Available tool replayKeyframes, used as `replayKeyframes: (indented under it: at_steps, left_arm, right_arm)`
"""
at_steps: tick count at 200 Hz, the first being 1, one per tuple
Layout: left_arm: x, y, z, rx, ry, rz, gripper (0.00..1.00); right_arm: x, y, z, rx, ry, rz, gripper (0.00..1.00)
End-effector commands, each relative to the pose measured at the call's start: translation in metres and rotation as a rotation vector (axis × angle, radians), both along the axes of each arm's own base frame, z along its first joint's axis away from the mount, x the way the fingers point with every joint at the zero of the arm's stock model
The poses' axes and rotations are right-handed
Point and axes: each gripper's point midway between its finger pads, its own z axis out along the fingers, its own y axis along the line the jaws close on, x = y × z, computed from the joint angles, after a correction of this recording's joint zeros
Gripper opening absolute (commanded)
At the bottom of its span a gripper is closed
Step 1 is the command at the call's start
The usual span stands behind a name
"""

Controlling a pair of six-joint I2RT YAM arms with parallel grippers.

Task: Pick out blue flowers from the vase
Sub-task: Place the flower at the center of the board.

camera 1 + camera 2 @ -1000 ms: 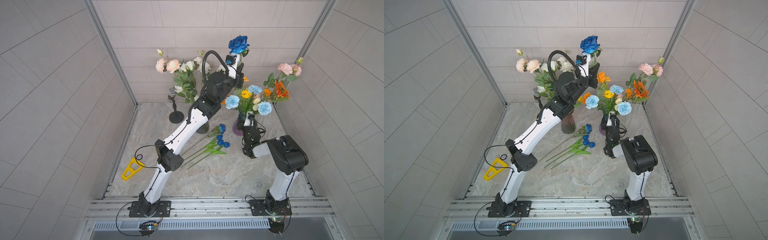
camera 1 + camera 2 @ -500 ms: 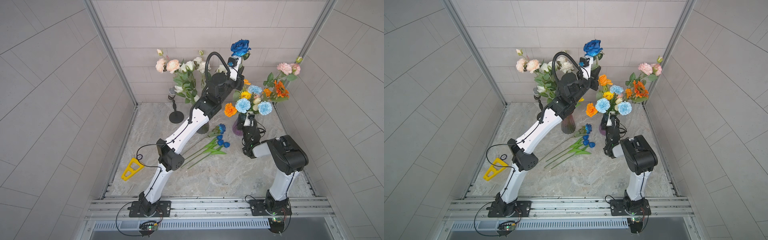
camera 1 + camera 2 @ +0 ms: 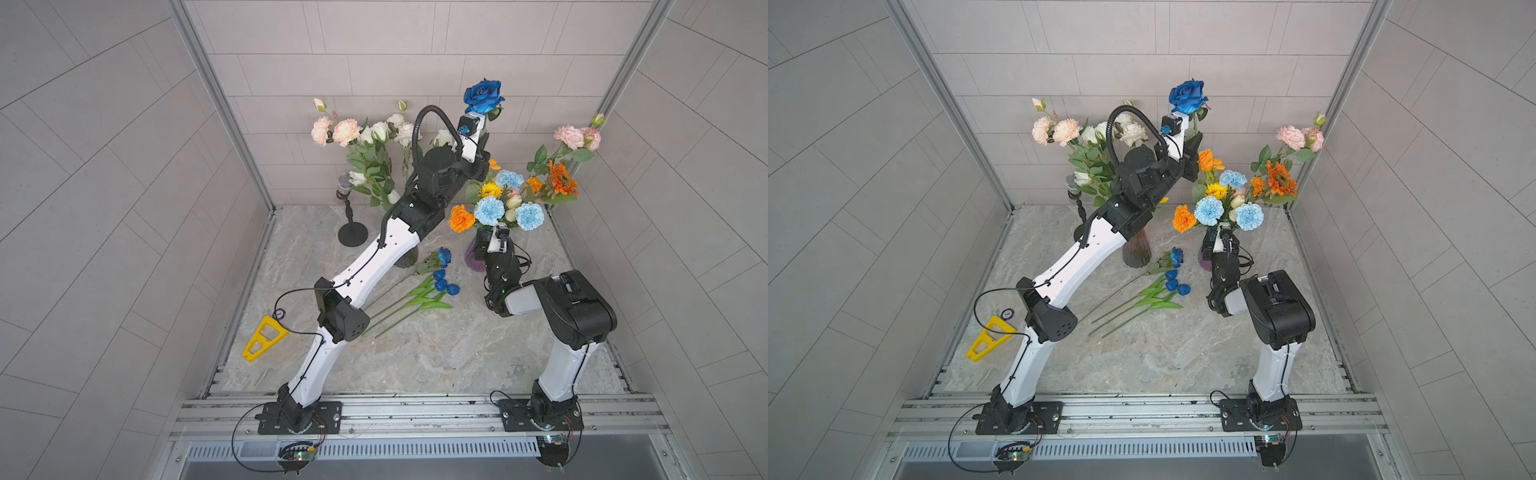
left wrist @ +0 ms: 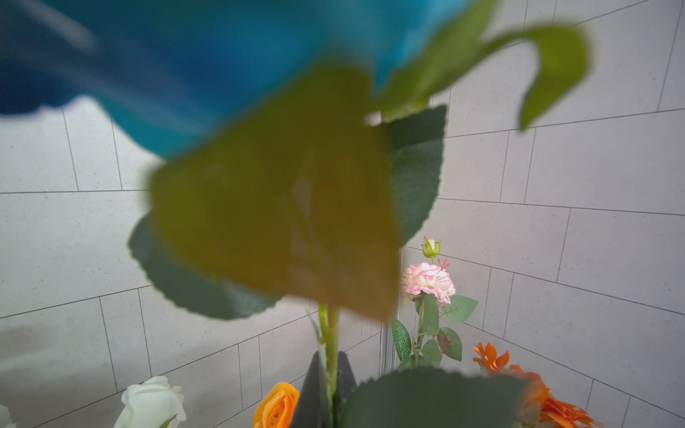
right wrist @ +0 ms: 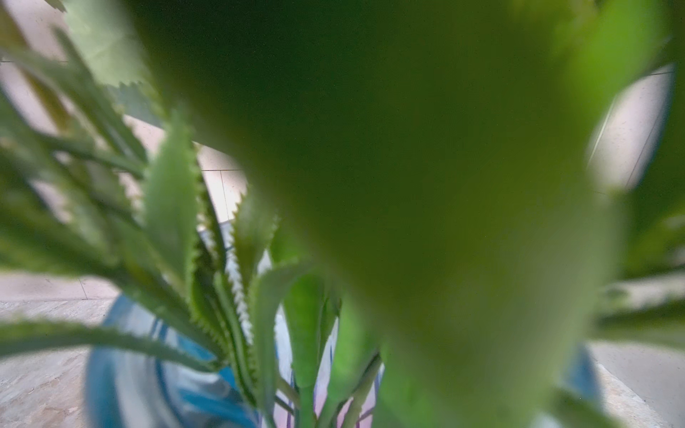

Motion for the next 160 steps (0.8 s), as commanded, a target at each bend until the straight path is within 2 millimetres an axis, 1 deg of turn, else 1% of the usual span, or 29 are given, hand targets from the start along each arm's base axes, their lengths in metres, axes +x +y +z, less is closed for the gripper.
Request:
replayKeyframes:
  at_steps: [1, 8, 35, 109, 128, 160]
  left_arm:
    - [0.013, -0.017, -0.039, 0.075, 0.05, 0.008, 0.0]
    - [0.012, -0.015, -0.035, 0.066, 0.04, 0.01, 0.0]
    - [0.004, -0.003, -0.006, 0.045, -0.024, 0.034, 0.0]
    - [-0.041, 0.038, 0.08, -0.027, -0.188, 0.047, 0.0]
    - [-0.05, 0.046, 0.091, -0.011, -0.211, 0.054, 0.0]
    - [-0.064, 0.054, 0.102, 0.045, -0.243, 0.059, 0.0]
  right_arm:
    - [-0.001, 0.006, 0.021, -0.017, -0.061, 0.02, 0.67]
    - [-0.001, 0.006, 0.02, -0.018, -0.06, 0.02, 0.67]
    - [0.0, 0.006, 0.02, -0.012, -0.06, 0.019, 0.67]
    - [0.0, 0.002, 0.019, -0.008, -0.058, 0.01, 0.66]
    - [-0.001, 0.002, 0.019, -0.007, -0.059, 0.008, 0.67]
    - [-0.001, -0.001, 0.019, -0.008, -0.058, -0.004, 0.67]
